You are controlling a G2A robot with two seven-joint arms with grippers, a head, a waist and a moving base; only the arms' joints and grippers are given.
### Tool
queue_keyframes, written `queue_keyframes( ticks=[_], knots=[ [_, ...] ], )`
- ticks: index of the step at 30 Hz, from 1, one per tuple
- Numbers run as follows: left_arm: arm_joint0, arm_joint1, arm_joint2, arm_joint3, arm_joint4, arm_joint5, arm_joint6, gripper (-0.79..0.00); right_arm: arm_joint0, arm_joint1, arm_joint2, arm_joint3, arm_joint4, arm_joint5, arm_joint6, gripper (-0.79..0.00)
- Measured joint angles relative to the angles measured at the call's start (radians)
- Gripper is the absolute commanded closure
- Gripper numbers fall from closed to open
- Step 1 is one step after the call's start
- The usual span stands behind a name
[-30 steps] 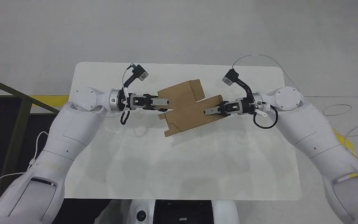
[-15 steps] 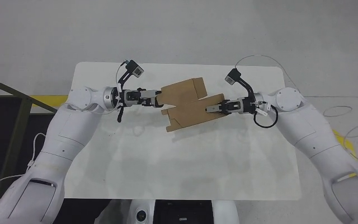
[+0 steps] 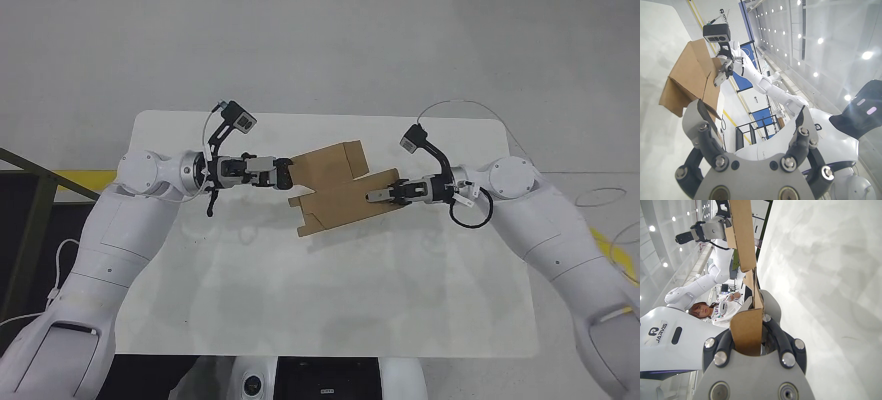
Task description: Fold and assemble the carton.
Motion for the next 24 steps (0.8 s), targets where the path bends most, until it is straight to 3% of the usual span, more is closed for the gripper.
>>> queue_keyframes(
  ticks=[24],
  knots=[
    [-0.049, -0.046, 0.072, 0.122, 0.098, -0.026, 0.056, -0.779, -0.001, 0.002, 0.002, -0.019, -0.01, -0.003, -0.003, 0.0]
  ],
)
